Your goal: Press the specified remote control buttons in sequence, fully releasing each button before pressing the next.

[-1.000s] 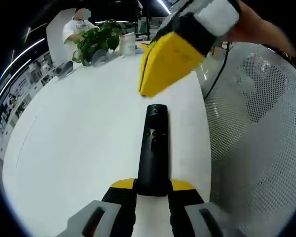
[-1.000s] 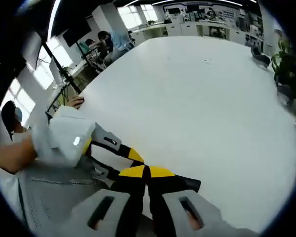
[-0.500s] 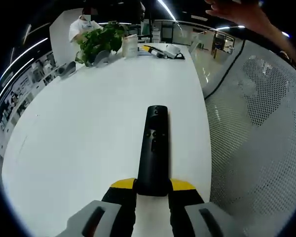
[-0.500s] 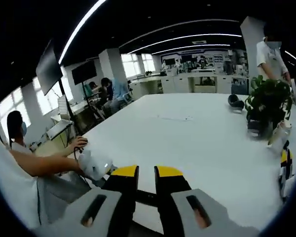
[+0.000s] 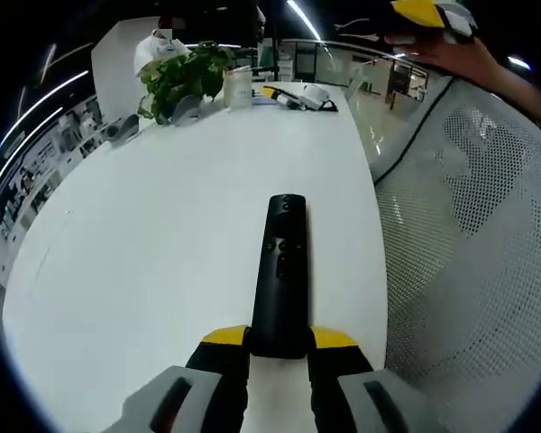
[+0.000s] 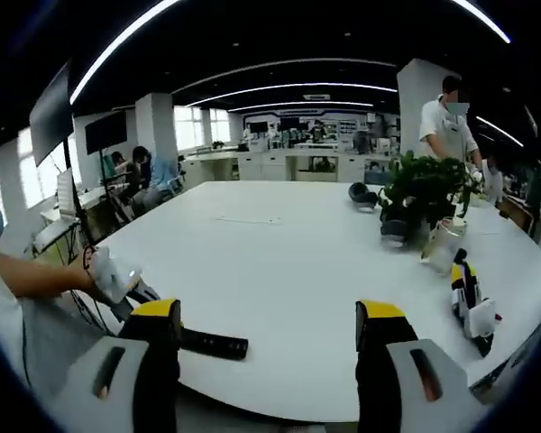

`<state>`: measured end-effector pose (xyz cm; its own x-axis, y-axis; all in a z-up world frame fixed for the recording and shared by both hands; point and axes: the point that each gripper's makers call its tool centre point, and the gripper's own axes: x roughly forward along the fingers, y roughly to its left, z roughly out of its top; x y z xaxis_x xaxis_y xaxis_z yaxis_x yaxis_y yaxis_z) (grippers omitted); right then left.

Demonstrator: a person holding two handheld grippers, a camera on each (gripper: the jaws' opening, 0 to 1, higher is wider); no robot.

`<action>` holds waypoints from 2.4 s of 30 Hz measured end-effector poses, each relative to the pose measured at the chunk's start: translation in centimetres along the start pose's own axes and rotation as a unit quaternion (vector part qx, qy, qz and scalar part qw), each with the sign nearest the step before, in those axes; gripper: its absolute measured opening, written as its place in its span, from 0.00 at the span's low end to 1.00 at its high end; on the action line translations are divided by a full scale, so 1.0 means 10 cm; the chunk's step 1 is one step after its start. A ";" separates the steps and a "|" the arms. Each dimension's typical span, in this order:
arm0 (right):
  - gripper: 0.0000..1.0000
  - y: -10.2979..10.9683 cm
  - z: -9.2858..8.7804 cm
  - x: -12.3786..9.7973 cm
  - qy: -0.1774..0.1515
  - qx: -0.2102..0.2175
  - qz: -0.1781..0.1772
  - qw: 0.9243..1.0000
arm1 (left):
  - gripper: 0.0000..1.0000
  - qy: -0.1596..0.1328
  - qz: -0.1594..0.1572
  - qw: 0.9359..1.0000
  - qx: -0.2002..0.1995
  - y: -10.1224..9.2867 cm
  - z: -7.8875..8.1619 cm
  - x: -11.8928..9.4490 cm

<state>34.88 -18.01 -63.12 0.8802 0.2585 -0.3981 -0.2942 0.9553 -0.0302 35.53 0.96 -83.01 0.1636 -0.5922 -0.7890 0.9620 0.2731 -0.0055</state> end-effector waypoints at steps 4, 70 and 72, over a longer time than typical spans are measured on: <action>0.85 -0.10 -0.01 0.09 -0.002 -0.013 -0.023 1.000 | 0.25 -0.007 0.003 1.000 -0.005 0.00 0.01 0.00; 0.94 -0.32 -0.14 0.13 -0.002 0.010 -0.030 1.000 | 0.23 0.134 0.042 0.988 0.059 1.45 0.25 -0.01; 0.94 -0.32 -0.15 0.13 -0.001 0.009 -0.030 1.000 | 0.23 0.136 0.045 0.988 0.061 1.57 0.28 -0.01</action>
<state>36.41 -20.92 -64.87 0.8968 0.2003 -0.3946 -0.2338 0.9715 -0.0383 51.22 3.13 -81.31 0.2001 -0.3395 -0.9191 0.9681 0.2127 0.1323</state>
